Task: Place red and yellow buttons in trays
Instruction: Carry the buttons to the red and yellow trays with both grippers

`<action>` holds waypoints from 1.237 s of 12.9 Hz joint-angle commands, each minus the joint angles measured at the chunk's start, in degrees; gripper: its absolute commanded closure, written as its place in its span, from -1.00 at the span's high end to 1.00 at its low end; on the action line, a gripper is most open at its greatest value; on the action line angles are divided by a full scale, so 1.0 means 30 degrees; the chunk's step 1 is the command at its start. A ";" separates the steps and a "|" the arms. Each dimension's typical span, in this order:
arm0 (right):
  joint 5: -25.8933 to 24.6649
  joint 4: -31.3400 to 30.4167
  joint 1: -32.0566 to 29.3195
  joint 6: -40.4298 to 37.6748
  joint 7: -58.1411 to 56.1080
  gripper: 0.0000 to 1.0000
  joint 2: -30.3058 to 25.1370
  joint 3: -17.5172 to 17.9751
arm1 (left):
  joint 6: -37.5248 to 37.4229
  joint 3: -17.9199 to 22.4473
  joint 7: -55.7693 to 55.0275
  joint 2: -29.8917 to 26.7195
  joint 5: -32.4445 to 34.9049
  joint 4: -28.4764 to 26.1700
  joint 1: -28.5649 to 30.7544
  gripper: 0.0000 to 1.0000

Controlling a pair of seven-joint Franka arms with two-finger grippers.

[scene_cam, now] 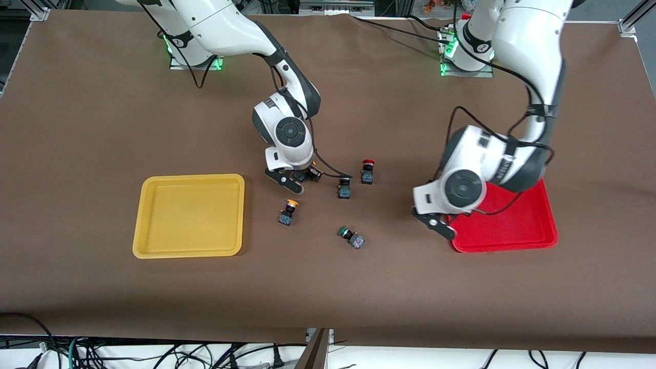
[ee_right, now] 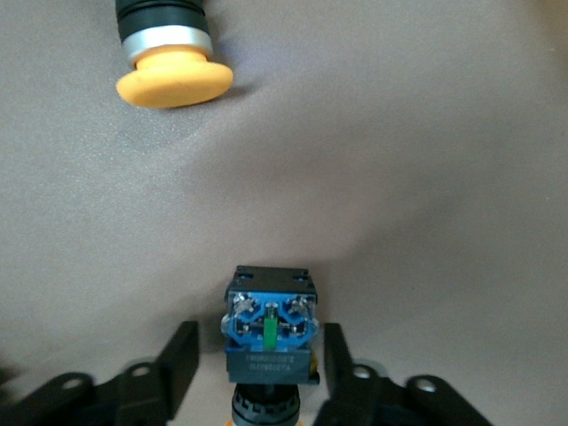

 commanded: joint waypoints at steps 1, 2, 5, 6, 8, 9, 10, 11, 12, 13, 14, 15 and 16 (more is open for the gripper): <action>0.0283 -0.0411 0.0152 0.0128 -0.0262 -0.85 -0.0339 -0.0014 | 0.0515 -0.0237 0.2519 -0.0021 0.0395 -0.0979 0.1504 -0.77; 0.0196 -0.0323 0.0153 0.0068 -0.0378 -0.89 -0.0543 -0.0043 | 0.1127 -0.0238 0.3133 0.0126 0.0395 -0.1387 0.1827 -0.76; 0.0224 0.0113 -0.0372 -0.2203 -0.2568 -0.95 -0.2063 -0.0335 | 0.4402 -0.0238 0.5097 0.0127 0.0395 -0.3464 0.2999 -0.76; 0.0224 0.0320 -0.0751 -0.3493 -0.3621 -0.95 -0.2561 -0.0510 | 0.5227 -0.0238 0.5334 0.0127 0.0395 -0.3994 0.3060 -0.73; 0.0283 0.0381 -0.1717 -0.5227 -0.6343 -0.95 -0.3616 -0.1007 | 0.5790 -0.0238 0.5453 0.0273 0.0424 -0.4174 0.2944 -0.63; 0.0283 0.0381 -0.2186 -0.5960 -0.7835 -0.95 -0.3911 -0.1300 | 0.5879 -0.0238 0.5570 0.0303 0.0424 -0.4204 0.2943 -0.59; 0.0283 0.0381 -0.2713 -0.6605 -0.9358 -0.95 -0.4204 -0.1767 | 0.6025 -0.0238 0.5716 0.0477 0.0424 -0.4233 0.3030 -0.53; 0.0283 0.0381 -0.3095 -0.7192 -1.0911 -0.95 -0.4265 -0.2323 | 0.6084 -0.0238 0.5862 0.0595 0.0424 -0.4233 0.3031 -0.48; 0.0283 0.0381 -0.3273 -0.7488 -1.2406 -0.95 -0.4323 -0.3111 | 0.6114 -0.0238 0.5864 0.0712 0.0424 -0.4233 0.3031 -0.28; 0.0283 0.0265 -0.3333 -0.7549 -1.3813 -0.95 -0.4295 -0.3873 | 0.6114 -0.0238 0.5864 0.0713 0.0395 -0.4204 0.3002 0.17; 0.0283 0.0205 -0.3536 -0.7636 -1.5103 -0.95 -0.4179 -0.4548 | 0.6114 -0.0267 0.5864 0.0713 0.0395 -0.4204 0.3031 0.99; 0.0283 0.0176 -0.4118 -0.7753 -1.6276 -0.95 -0.4091 -0.4758 | 0.6114 -0.0267 0.5864 0.0684 0.0395 -0.4204 0.3031 1.00; 0.0283 0.0147 -0.4849 -0.7755 -1.7216 -0.95 -0.3945 -0.4760 | 0.6085 -0.0267 0.5893 0.0539 0.0395 -0.4204 0.3031 1.00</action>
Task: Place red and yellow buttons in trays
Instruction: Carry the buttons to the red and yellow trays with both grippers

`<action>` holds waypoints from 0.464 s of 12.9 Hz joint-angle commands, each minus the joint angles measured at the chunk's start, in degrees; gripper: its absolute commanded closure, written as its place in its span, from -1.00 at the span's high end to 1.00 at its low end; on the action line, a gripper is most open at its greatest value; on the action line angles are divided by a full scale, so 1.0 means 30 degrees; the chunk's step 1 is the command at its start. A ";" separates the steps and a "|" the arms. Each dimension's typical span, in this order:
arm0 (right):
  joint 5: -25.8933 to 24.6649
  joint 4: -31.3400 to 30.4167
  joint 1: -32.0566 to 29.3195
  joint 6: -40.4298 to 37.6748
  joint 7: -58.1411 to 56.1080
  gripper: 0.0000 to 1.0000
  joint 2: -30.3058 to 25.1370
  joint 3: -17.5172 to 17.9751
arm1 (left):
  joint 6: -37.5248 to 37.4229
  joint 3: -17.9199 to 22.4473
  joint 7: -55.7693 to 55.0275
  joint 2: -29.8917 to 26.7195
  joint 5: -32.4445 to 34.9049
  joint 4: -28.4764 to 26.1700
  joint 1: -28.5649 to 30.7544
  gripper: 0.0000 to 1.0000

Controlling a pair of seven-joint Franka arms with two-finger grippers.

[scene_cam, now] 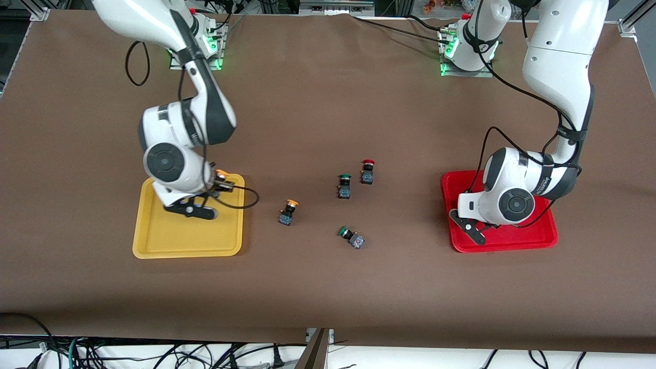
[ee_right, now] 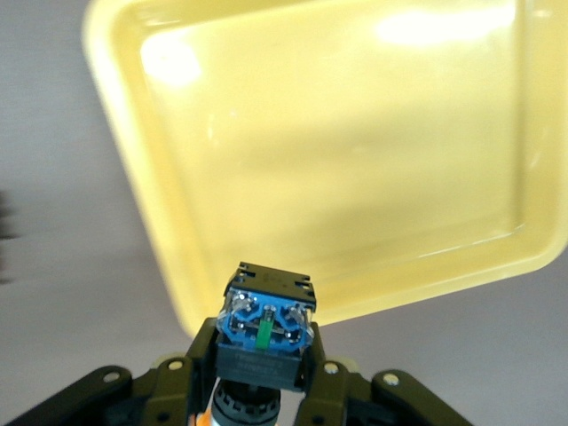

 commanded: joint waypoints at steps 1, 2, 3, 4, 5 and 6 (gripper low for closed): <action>0.0279 -0.0200 -0.1482 -0.0201 -0.2602 -0.95 0.0136 -0.0099 | 0.0067 -0.0157 0.0364 -0.0334 0.0394 -0.0091 0.0134 1.00; 0.0250 -0.0200 -0.2011 -0.0084 -0.3394 -0.95 0.0398 -0.0099 | -0.0021 -0.0186 0.0393 -0.0538 0.0394 -0.0091 0.0134 1.00; 0.0250 -0.0200 -0.2712 0.0062 -0.4214 -0.95 0.0662 -0.0099 | -0.0225 -0.0244 0.0394 -0.0975 0.0394 -0.0120 0.0105 1.00; 0.0250 -0.0200 -0.3387 0.0353 -0.5092 -0.95 0.1013 -0.0099 | -0.0778 -0.0303 0.0365 -0.1472 0.0365 -0.0092 -0.0012 1.00; 0.0279 -0.0200 -0.3886 0.0878 -0.5971 -0.95 0.1364 -0.0099 | -0.1421 -0.0565 0.0103 -0.2057 0.0307 -0.0033 -0.0100 1.00; 0.0279 -0.0200 -0.4181 0.1290 -0.6676 -0.95 0.1629 -0.0099 | -0.1979 -0.1176 -0.0160 -0.2527 0.0103 0.0083 -0.0159 1.00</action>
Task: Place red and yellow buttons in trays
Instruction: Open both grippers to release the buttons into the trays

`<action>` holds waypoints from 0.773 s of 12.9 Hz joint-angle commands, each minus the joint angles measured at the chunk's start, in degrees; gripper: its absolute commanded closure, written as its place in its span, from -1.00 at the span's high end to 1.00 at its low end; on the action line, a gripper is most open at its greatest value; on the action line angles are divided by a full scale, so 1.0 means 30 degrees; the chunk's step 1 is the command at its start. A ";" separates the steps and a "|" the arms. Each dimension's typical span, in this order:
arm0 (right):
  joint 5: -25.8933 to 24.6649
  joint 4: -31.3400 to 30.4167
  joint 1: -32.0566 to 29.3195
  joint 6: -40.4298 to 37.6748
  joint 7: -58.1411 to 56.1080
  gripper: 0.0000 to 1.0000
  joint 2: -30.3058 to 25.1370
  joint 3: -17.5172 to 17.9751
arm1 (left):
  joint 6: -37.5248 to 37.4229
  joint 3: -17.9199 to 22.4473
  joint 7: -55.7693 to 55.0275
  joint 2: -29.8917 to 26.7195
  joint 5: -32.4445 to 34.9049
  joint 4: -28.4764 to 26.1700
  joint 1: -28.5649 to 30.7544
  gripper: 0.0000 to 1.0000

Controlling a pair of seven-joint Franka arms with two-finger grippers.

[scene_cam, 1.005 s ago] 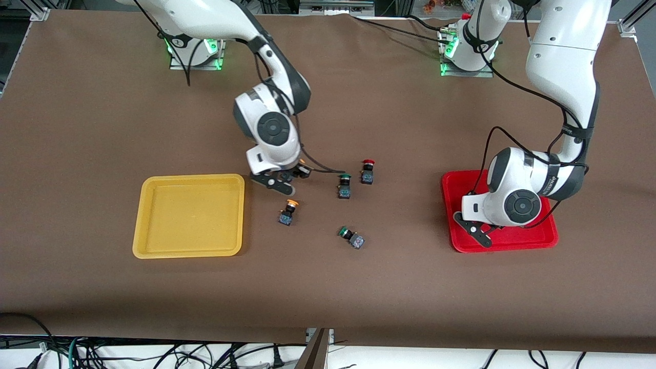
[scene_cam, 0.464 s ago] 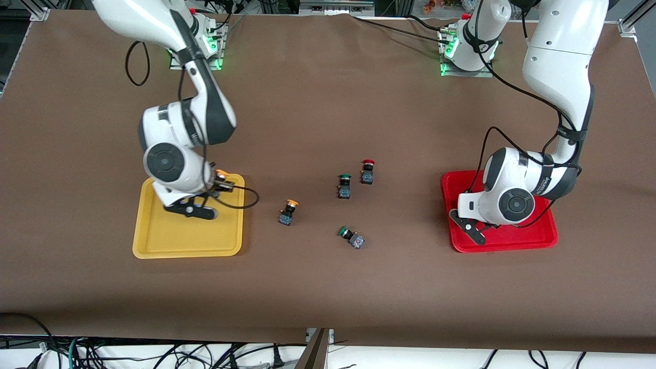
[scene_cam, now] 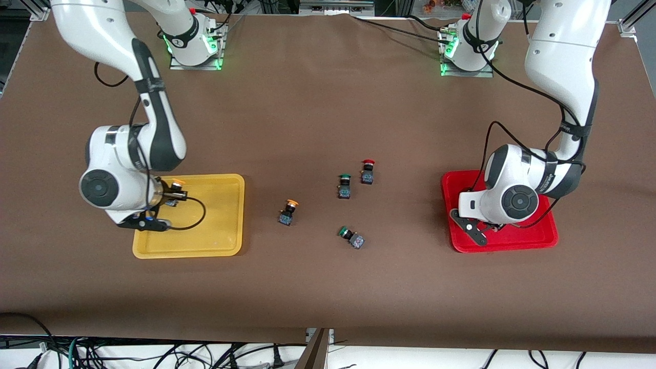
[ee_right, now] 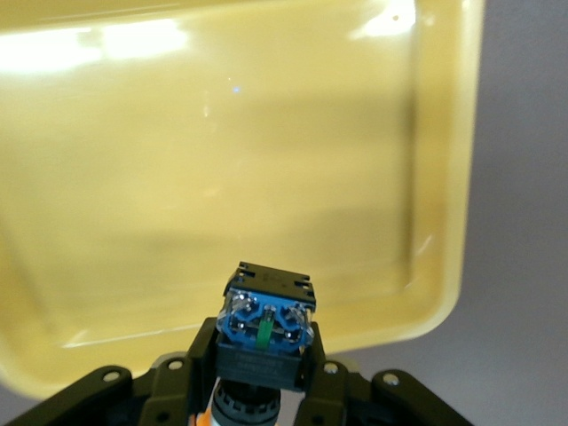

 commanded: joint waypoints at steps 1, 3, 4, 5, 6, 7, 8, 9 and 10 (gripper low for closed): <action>0.0279 -0.0063 -0.0926 0.1149 -0.1871 -0.95 0.0804 0.0154 | -0.1516 -0.1380 -0.0964 -0.1684 0.0073 -0.0091 -0.0119 1.00; 0.0279 -0.0063 -0.1104 0.2144 -0.2371 -0.94 0.1566 0.0154 | -0.1607 -0.2697 -0.3827 -0.1919 0.0073 -0.0090 -0.0090 1.00; 0.0279 -0.0092 -0.1220 0.2701 -0.2606 -0.93 0.1918 0.0183 | -0.1607 -0.3429 -0.5525 -0.1949 0.0044 -0.0090 -0.0089 1.00; 0.0279 -0.0092 -0.1308 0.3141 -0.2608 -0.93 0.2182 0.0183 | -0.1607 -0.4278 -0.7543 -0.1950 -0.0102 -0.0090 -0.0089 1.00; 0.0308 -0.0121 -0.1367 0.3436 -0.2637 -0.93 0.2388 0.0212 | -0.1578 -0.4866 -0.9768 -0.1834 -0.0364 -0.0061 -0.0205 1.00; 0.0309 -0.0238 -0.1368 0.3729 -0.2638 -0.92 0.2535 0.0212 | -0.1433 -0.5452 -1.1791 -0.1687 -0.0657 -0.0061 -0.0323 1.00; 0.0309 -0.0413 -0.1368 0.3935 -0.2638 -0.87 0.2594 0.0241 | -0.1228 -0.5719 -1.3320 -0.1396 -0.0689 -0.0032 -0.0817 1.00; 0.0309 -0.0444 -0.1368 0.4024 -0.2609 -0.52 0.2624 0.0242 | -0.0472 -0.5722 -1.4756 -0.1045 -0.0689 -0.0061 -0.1373 1.00; 0.0309 -0.0299 -0.1368 0.3938 -0.2579 0.52 0.2682 0.0242 | 0.0377 -0.5722 -1.6250 -0.0664 -0.0689 -0.0206 -0.1784 1.00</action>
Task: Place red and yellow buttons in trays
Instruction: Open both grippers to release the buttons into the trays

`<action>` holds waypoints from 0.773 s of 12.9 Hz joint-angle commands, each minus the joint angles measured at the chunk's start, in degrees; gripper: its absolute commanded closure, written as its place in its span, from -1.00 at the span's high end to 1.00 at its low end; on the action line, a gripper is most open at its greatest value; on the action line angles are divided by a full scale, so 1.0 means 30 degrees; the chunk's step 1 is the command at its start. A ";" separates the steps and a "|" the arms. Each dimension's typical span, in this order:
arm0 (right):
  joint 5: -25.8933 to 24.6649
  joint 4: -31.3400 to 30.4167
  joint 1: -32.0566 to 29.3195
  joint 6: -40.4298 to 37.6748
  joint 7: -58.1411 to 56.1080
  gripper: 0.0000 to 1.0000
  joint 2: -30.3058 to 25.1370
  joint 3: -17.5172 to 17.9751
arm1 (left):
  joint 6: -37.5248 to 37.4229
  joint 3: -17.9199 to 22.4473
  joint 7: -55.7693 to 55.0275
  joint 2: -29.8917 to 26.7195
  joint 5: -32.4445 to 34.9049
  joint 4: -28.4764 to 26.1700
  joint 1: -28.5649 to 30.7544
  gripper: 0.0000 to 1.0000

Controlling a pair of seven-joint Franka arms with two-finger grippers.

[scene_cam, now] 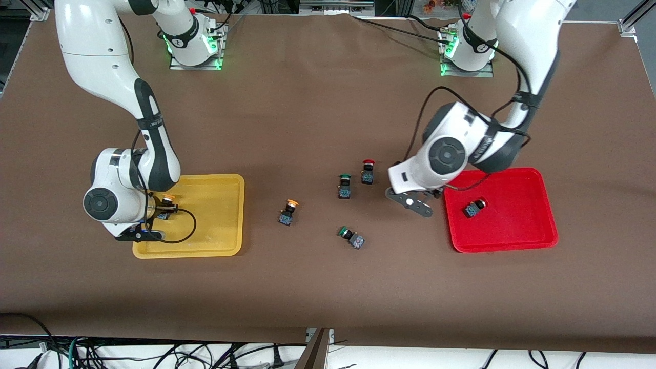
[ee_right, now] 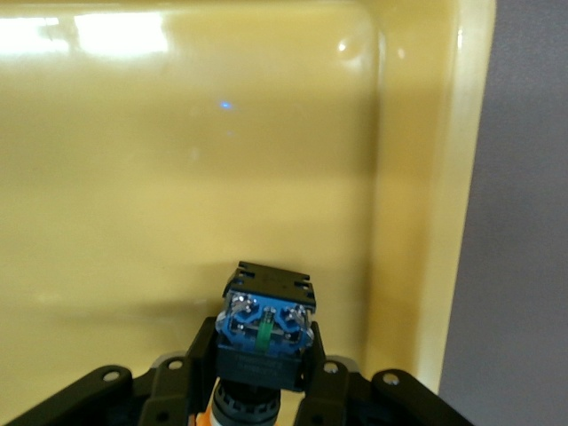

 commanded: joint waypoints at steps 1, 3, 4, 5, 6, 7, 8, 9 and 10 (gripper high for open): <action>0.0308 -0.0083 -0.0262 0.0032 -0.0503 1.00 -0.0353 0.0223 | 0.1379 0.0049 -0.3953 0.0979 -0.0290 -0.0083 -0.1249 1.00; 0.0308 0.0908 -0.0233 -0.1687 -0.0533 1.00 -0.1084 0.0223 | 0.1993 0.0107 -0.7351 0.1420 -0.0115 -0.0257 -0.2596 1.00; 0.0308 0.2075 -0.0204 -0.3091 -0.0504 1.00 -0.1116 0.0223 | 0.2373 0.0166 -0.8296 0.1538 -0.0084 -0.0346 -0.3183 1.00; 0.0308 0.3044 -0.0088 -0.4208 -0.0329 1.00 -0.1116 0.0252 | 0.2667 0.0195 -0.8624 0.1771 -0.0026 -0.0376 -0.3392 1.00; 0.0337 0.3489 0.0058 -0.4741 -0.0299 1.00 -0.1116 0.0282 | 0.2815 0.0196 -0.8657 0.1802 0.0642 -0.0463 -0.3394 1.00; 0.0337 0.3551 0.0263 -0.4862 -0.0153 1.00 -0.1145 0.0340 | 0.2816 0.0167 -0.8657 0.1919 0.1750 -0.0638 -0.3394 1.00; 0.0395 0.3552 0.0555 -0.4863 0.0515 1.00 -0.1233 0.0573 | 0.2846 0.0166 -0.8831 0.1949 0.2487 -0.0930 -0.3394 1.00; 0.0831 0.3552 0.0645 -0.4863 0.1566 1.00 -0.1379 0.1010 | 0.2933 0.0166 -0.8891 0.1978 0.2610 -0.1223 -0.3394 1.00; 0.1415 0.3552 0.0791 -0.4863 0.2853 1.00 -0.1409 0.1217 | 0.3456 0.0166 -0.8891 0.2007 0.2611 -0.1574 -0.3394 1.00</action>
